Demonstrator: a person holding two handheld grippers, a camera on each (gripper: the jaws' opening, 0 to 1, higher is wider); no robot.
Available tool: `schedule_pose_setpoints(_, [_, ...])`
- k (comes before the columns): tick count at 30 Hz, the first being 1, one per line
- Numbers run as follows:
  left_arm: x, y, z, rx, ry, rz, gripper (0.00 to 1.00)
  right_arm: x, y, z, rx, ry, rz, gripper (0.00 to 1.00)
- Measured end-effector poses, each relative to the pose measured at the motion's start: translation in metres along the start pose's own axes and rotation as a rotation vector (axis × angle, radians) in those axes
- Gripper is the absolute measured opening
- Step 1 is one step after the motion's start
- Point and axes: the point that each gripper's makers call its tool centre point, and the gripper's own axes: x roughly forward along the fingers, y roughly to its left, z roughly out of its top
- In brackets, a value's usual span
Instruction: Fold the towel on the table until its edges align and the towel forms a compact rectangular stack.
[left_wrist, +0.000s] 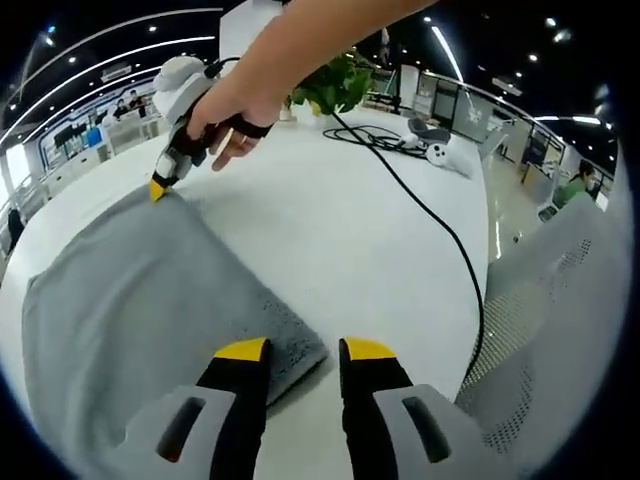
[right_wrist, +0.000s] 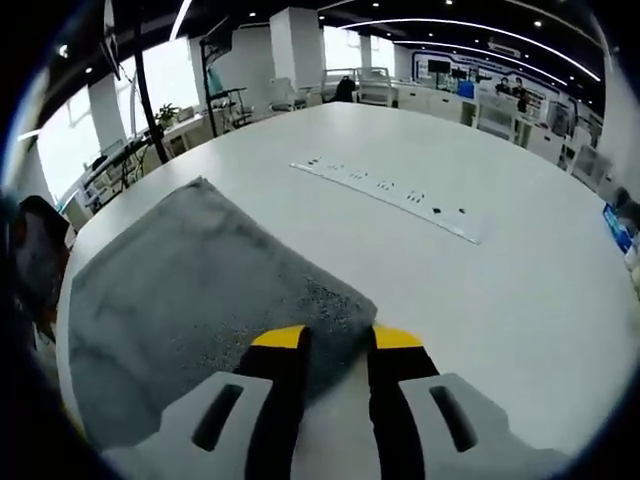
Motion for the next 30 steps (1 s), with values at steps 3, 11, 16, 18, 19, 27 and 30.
schedule_pose_setpoints(3, [0.002, 0.000, -0.004, 0.042, 0.013, 0.008, 0.26, 0.006, 0.000, -0.003, -0.025, 0.007, 0.009, 0.18])
schedule_pose_setpoints(11, [0.004, 0.001, -0.003, 0.093, 0.022, 0.030, 0.19, 0.002, 0.009, -0.003, -0.085, 0.030, 0.046, 0.06])
schedule_pose_setpoints(16, [0.004, -0.002, 0.000, 0.059, 0.029, 0.028, 0.10, -0.008, 0.010, -0.011, -0.104, 0.048, 0.042, 0.03])
schedule_pose_setpoints(18, [0.005, -0.004, 0.000, 0.033, 0.026, 0.021, 0.09, -0.008, 0.004, -0.013, -0.083, 0.068, 0.033, 0.02])
schedule_pose_setpoints(19, [0.006, -0.006, 0.001, 0.028, 0.023, 0.015, 0.09, -0.010, 0.003, -0.015, -0.083, 0.068, 0.032, 0.02])
schedule_pose_setpoints(27, [0.017, -0.033, 0.009, 0.019, 0.012, -0.052, 0.06, -0.025, -0.008, -0.032, -0.064, 0.096, 0.019, 0.02])
schedule_pose_setpoints(30, [0.021, -0.045, 0.012, 0.077, 0.002, -0.085, 0.05, -0.037, -0.016, -0.042, -0.065, 0.108, 0.004, 0.02])
